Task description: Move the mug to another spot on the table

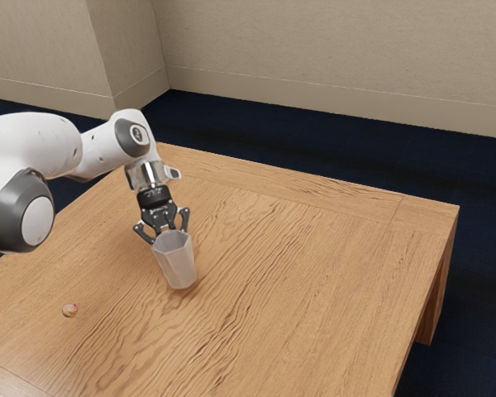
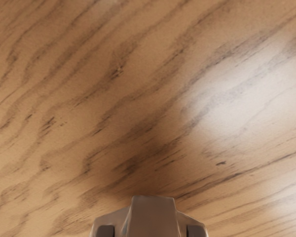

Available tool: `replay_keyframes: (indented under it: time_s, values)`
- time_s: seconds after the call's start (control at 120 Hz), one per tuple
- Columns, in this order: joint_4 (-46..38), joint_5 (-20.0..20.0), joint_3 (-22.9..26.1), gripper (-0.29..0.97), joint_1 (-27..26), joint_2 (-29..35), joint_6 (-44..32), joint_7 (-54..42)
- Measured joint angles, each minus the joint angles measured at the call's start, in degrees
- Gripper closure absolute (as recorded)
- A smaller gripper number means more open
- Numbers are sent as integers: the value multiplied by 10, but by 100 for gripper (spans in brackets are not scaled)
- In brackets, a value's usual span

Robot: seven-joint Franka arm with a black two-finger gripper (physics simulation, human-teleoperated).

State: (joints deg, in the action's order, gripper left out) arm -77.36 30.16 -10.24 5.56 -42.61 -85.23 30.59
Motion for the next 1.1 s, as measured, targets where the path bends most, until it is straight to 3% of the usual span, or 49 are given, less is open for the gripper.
replay_keyframes:
  time_s: [0.308,0.55,0.792,1.0,1.1]
  values:
    - [90,-1,17,64,23,-57,4,6]
    - [104,-1,27,64,30,-70,5,16]
    - [94,6,26,23,31,-66,4,23]
    - [83,0,5,9,32,-35,4,29]
    - [68,-49,2,5,17,21,3,31]
